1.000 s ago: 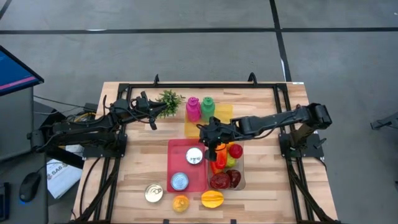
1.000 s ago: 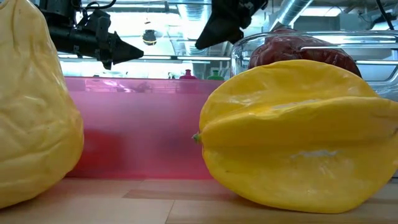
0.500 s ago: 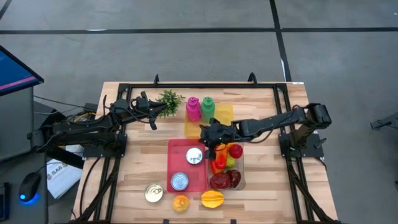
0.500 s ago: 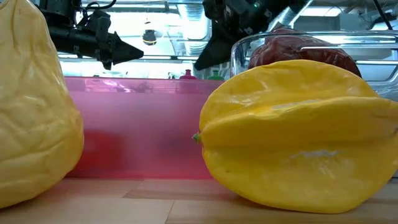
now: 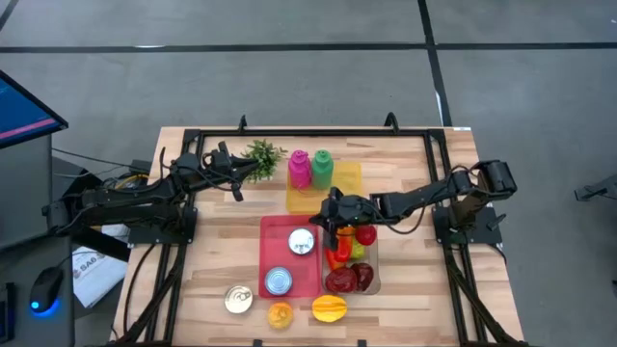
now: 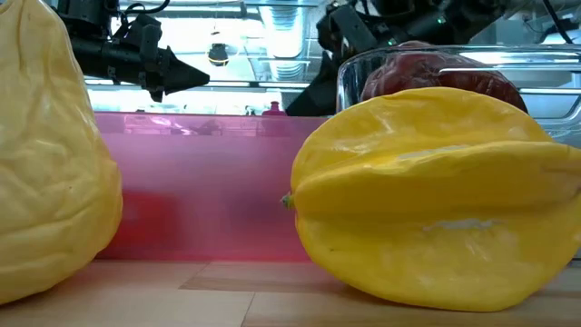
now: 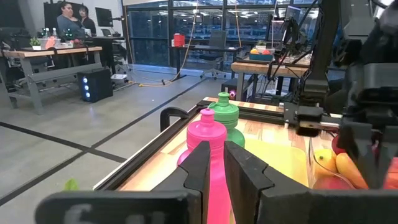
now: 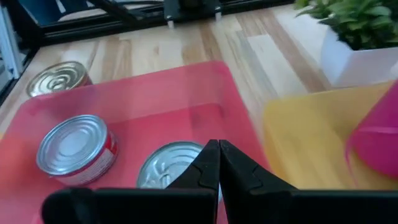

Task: Pick & Place Food Item
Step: Put the blue and pink tuna can into the red bin

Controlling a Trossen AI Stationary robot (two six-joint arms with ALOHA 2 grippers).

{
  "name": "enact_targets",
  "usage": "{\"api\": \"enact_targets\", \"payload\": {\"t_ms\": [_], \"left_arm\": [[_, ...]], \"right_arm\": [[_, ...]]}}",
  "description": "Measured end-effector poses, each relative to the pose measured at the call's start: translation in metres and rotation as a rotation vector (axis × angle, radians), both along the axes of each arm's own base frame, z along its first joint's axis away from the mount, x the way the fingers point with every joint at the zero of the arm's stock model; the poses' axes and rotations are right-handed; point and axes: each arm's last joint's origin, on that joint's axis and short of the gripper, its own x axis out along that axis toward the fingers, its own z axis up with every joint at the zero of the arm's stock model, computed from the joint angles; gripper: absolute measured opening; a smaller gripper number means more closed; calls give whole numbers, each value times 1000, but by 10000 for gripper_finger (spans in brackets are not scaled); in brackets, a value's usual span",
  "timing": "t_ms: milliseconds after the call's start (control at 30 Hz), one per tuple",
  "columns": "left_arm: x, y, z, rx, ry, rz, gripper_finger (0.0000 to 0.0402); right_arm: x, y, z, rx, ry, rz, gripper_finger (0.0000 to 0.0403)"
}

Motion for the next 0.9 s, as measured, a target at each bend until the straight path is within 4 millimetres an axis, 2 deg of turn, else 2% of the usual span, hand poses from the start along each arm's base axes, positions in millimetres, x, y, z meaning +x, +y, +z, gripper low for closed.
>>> {"api": "enact_targets", "payload": {"t_ms": [167,267,500,733,900], "left_arm": [[0,0,0,0,-1,0,34],[0,0,0,0,-1,1,34],[0,0,0,0,-1,0,34],[0,0,0,0,0,1,34],[0,0,0,-1,1,1,34]], "right_arm": [[-14,-2,2,-3,-2,-1,0],[-24,-3,11,-13,-25,8,0],[-62,-11,25,-48,-92,14,0],[-99,-21,19,-57,-112,-6,0],[-119,-29,12,-100,-125,-12,0]]}}
